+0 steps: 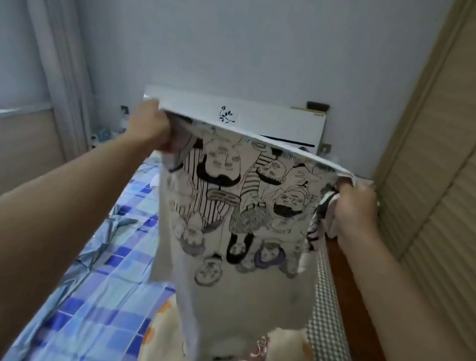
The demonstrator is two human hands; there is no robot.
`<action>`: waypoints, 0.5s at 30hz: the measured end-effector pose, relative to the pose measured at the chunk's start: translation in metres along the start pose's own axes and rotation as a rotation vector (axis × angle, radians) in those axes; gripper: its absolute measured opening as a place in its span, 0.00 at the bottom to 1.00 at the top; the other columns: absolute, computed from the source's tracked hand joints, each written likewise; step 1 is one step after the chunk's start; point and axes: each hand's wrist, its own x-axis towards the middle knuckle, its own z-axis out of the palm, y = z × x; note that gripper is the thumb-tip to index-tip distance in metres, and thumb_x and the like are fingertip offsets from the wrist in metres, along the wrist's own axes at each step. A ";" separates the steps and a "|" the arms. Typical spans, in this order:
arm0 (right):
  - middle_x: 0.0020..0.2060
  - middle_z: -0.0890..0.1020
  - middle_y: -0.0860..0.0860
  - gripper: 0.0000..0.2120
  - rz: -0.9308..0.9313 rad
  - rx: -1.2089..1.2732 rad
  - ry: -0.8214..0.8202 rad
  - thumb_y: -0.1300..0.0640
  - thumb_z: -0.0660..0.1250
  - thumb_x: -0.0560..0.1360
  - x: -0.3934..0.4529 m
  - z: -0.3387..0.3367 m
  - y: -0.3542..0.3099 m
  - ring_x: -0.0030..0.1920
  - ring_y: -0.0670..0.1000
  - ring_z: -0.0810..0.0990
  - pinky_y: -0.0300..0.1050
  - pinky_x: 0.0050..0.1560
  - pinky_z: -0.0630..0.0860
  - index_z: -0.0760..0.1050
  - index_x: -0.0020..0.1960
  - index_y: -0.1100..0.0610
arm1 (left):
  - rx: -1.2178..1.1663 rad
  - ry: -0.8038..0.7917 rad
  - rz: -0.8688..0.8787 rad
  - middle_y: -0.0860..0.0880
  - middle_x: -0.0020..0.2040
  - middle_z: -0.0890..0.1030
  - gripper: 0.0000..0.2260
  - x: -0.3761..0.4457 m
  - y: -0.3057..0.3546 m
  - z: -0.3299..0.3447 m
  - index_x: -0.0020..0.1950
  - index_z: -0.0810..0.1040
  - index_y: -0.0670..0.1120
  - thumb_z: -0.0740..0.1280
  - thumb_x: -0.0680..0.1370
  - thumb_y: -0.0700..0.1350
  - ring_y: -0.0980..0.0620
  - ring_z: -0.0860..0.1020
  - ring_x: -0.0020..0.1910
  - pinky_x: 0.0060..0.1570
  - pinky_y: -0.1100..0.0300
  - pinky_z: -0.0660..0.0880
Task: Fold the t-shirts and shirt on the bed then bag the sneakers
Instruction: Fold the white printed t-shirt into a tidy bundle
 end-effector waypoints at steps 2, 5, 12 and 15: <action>0.43 0.81 0.56 0.10 0.171 -0.007 -0.252 0.53 0.63 0.83 -0.041 -0.002 0.017 0.40 0.54 0.79 0.49 0.42 0.75 0.79 0.49 0.58 | -0.485 -0.057 -0.027 0.43 0.47 0.82 0.12 -0.006 0.035 0.007 0.51 0.79 0.51 0.58 0.79 0.39 0.46 0.84 0.41 0.39 0.47 0.84; 0.48 0.85 0.59 0.09 0.368 -0.315 -1.074 0.55 0.66 0.81 -0.104 -0.018 0.041 0.45 0.55 0.84 0.49 0.48 0.81 0.80 0.56 0.60 | -0.647 -0.252 0.105 0.48 0.40 0.80 0.14 -0.038 0.075 0.023 0.51 0.82 0.49 0.59 0.79 0.34 0.54 0.79 0.34 0.40 0.53 0.81; 0.61 0.82 0.51 0.31 0.358 0.296 -0.811 0.62 0.70 0.78 -0.119 -0.036 0.070 0.57 0.60 0.84 0.62 0.52 0.83 0.66 0.73 0.38 | -0.362 -1.208 0.349 0.47 0.47 0.82 0.10 -0.192 0.019 0.108 0.48 0.83 0.45 0.65 0.77 0.33 0.48 0.81 0.44 0.45 0.54 0.79; 0.57 0.84 0.55 0.29 0.440 0.092 -0.941 0.74 0.67 0.75 -0.135 -0.033 0.115 0.56 0.59 0.84 0.64 0.55 0.81 0.74 0.68 0.48 | -0.402 -1.219 0.100 0.41 0.50 0.81 0.14 -0.251 -0.047 0.148 0.53 0.79 0.47 0.65 0.70 0.36 0.47 0.78 0.45 0.45 0.50 0.76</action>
